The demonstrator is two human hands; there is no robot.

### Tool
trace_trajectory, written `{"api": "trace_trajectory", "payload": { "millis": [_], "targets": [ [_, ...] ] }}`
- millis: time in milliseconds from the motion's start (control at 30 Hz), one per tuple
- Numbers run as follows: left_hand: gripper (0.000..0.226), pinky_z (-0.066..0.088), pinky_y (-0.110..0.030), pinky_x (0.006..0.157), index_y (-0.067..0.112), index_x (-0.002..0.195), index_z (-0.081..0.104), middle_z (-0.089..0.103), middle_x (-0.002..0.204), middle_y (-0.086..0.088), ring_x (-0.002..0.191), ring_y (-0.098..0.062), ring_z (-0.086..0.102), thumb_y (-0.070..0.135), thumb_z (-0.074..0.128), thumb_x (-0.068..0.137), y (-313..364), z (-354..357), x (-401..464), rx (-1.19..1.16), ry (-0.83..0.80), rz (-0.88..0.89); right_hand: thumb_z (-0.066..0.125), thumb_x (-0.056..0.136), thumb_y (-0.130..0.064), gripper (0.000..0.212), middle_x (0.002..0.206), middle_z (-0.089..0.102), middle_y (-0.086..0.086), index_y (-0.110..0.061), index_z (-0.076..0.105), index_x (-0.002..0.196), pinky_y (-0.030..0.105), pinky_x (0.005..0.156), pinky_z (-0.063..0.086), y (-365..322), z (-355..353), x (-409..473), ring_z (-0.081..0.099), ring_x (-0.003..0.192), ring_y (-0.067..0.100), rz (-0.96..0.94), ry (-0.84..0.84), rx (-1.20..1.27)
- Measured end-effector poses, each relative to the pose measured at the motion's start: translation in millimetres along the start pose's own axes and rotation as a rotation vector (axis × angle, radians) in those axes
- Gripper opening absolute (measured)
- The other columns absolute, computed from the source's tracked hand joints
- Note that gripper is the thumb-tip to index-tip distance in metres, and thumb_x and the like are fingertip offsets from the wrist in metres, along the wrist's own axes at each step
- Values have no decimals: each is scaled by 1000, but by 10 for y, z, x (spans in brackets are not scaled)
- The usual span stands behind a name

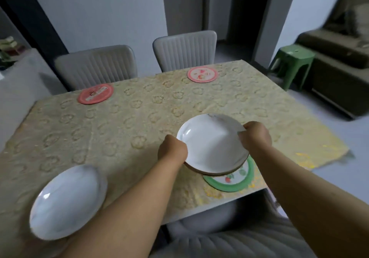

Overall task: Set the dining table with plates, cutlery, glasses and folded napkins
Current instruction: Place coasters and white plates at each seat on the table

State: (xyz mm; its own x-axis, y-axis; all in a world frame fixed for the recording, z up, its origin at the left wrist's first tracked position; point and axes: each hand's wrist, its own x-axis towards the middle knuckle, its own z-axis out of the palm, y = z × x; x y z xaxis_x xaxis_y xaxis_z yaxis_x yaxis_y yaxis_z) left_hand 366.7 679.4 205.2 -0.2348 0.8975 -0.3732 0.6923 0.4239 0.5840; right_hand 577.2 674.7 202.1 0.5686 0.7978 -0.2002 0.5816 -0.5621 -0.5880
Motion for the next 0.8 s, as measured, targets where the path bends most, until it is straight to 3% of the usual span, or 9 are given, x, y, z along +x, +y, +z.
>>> {"api": "trace_trajectory", "payload": {
  "millis": [200,600,800],
  "targets": [
    [49,45,-40,99,10,144,30,50,138,-12,123,-33,51,17,41,97,137,808,13,44,33,-79,55,78,-10,14,78,64,11,-8,68,85,28,62,41,604,69,491,59,76,32,11,-102,-9],
    [35,47,-42,87,2,132,35,55,129,-18,114,-37,56,11,40,98,114,1262,10,131,113,-195,51,85,-9,12,74,53,0,-19,54,90,27,64,38,901,307,709,52,74,24,-1,-160,0],
    [41,49,-38,75,7,123,47,62,116,-12,103,-32,61,40,38,100,69,1177,19,383,66,-80,49,81,-7,9,63,47,-1,-14,51,76,24,48,27,898,266,727,43,56,18,-36,-177,-87]
  ]
}}
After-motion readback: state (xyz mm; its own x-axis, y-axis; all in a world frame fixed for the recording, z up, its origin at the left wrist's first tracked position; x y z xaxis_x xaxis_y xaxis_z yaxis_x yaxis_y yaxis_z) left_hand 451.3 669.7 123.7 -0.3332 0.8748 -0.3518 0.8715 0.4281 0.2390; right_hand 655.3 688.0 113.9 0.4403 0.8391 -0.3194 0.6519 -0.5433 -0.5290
